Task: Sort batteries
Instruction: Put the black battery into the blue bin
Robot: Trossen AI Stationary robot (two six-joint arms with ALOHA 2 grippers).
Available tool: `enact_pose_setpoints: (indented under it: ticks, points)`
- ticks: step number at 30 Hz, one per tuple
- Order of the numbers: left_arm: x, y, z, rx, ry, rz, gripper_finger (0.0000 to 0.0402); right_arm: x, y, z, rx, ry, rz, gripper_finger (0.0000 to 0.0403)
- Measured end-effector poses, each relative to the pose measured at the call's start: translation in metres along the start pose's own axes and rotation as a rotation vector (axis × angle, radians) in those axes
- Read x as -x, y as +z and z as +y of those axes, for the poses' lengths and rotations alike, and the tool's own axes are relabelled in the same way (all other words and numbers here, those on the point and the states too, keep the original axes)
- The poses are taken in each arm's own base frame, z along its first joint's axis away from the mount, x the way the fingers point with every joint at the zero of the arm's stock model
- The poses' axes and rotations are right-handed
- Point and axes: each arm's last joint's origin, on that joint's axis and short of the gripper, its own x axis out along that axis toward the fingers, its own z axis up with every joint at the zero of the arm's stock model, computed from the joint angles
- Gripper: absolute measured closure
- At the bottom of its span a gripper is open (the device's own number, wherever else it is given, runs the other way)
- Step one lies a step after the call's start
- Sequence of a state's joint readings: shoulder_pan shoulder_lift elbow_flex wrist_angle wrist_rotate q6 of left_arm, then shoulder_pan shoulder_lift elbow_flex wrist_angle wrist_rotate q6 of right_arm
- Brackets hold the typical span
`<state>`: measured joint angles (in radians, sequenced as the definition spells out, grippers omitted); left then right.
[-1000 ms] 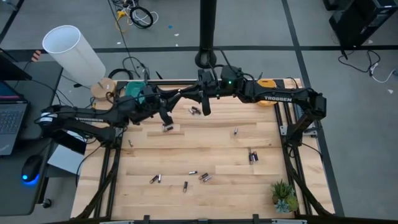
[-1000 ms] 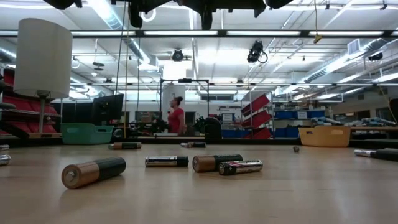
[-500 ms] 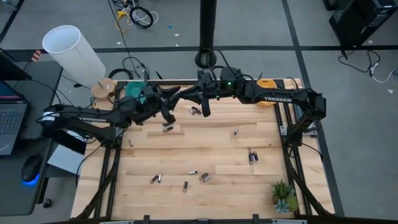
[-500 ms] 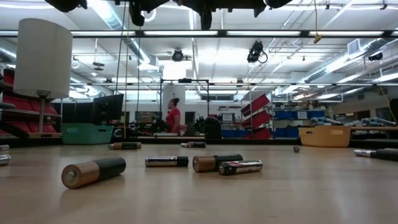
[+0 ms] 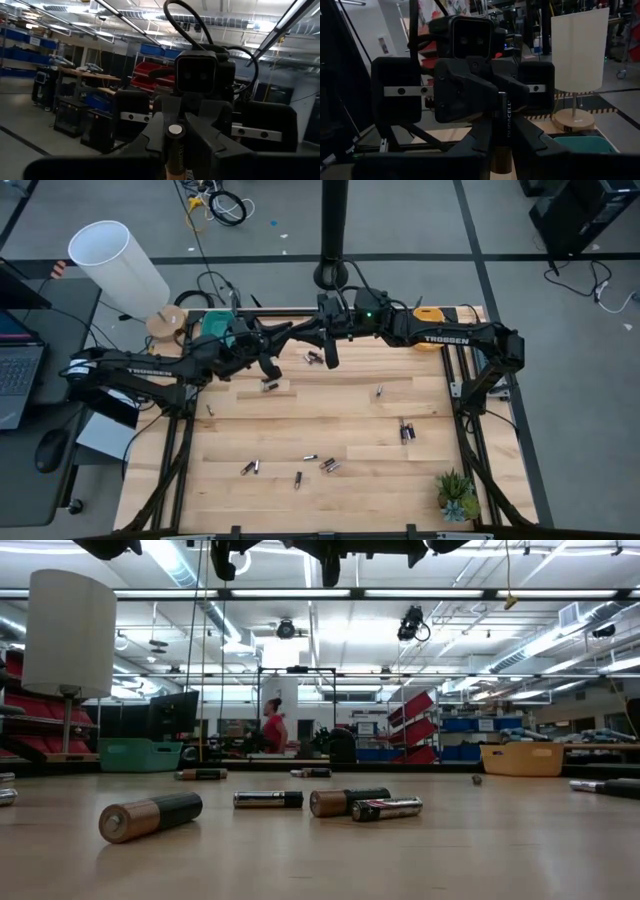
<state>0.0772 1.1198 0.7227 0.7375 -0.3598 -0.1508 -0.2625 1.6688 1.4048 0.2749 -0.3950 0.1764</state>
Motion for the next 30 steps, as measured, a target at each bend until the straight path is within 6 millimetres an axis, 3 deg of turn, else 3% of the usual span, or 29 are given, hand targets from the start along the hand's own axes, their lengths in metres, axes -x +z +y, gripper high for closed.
enact_pose_setpoints:
  ticks: [5,14,20,25,30]
  points:
    - [0.000,0.000,0.000,0.011,0.003,0.004,0.0345,0.000,0.000,0.000,-0.005,-0.005,0.000,0.0334]
    - [0.004,-0.002,0.004,-0.019,0.065,0.062,0.0345,0.003,-0.004,-0.004,-0.029,-0.028,0.055,0.0237]
    - [0.018,0.006,0.010,-0.058,0.170,0.133,0.0345,0.021,0.002,-0.009,-0.015,-0.090,0.130,0.0206]
    - [0.046,0.018,0.033,-0.073,0.475,0.219,0.0345,0.046,0.002,-0.017,0.032,-0.271,0.291,0.0209]
    - [0.079,0.007,0.070,-0.015,0.911,0.311,0.0345,0.059,-0.004,-0.023,0.022,-0.319,0.415,0.0219]
